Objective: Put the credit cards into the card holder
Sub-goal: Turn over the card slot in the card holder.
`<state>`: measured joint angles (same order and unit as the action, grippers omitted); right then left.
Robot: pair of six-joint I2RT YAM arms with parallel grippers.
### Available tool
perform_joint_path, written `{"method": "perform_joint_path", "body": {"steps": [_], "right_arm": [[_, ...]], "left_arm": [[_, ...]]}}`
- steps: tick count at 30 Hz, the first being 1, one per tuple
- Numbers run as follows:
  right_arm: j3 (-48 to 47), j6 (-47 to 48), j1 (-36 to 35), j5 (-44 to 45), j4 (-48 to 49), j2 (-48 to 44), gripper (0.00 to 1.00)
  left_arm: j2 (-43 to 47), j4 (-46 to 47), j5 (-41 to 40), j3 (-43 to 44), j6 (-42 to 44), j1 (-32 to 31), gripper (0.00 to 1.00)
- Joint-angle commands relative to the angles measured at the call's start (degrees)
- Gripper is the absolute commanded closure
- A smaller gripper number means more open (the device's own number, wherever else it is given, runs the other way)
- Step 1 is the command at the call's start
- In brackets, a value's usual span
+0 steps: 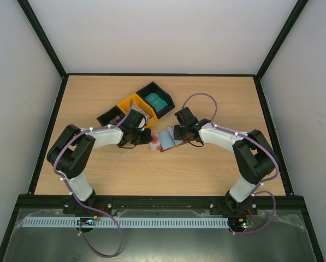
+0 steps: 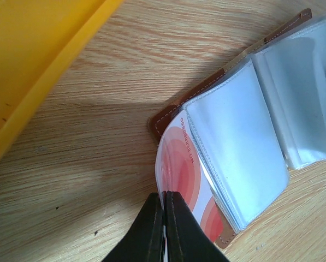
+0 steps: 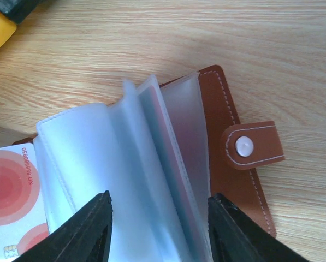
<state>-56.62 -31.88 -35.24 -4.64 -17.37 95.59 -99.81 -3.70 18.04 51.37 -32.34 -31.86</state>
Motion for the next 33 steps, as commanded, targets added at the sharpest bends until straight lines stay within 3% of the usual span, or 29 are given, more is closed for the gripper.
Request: {"method": "perform_joint_path", "body": {"steps": [1, 5, 15, 24, 28, 33], "right_arm": [[-0.2, 0.5, 0.2, -3.6, 1.0, 0.0, 0.56], [-0.2, 0.1, 0.2, -3.3, 1.0, 0.5, 0.60], [-0.9, 0.8, -0.1, 1.9, -1.4, -2.2, 0.39], [-0.5, 0.2, -0.3, 4.3, -1.7, -7.1, 0.38], [1.3, 0.7, -0.3, -2.4, 1.2, -11.0, 0.36], [5.0, -0.1, -0.2, -20.7, 10.8, -16.7, 0.31]], "left_arm": [[-2.5, -5.6, -1.1, -1.5, 1.6, -0.3, 0.97], [-2.5, -5.5, -1.1, -1.7, 1.6, -0.4, 0.97], [-2.5, -5.3, -0.9, -1.5, 1.4, -0.3, 0.97], [3.6, -8.2, -2.2, -0.7, 1.3, -0.5, 0.97], [10.2, -11.1, -3.8, -0.3, 1.2, -0.6, 0.97], [19.1, -11.2, -0.9, 0.2, 1.3, -0.6, 0.97]]}}
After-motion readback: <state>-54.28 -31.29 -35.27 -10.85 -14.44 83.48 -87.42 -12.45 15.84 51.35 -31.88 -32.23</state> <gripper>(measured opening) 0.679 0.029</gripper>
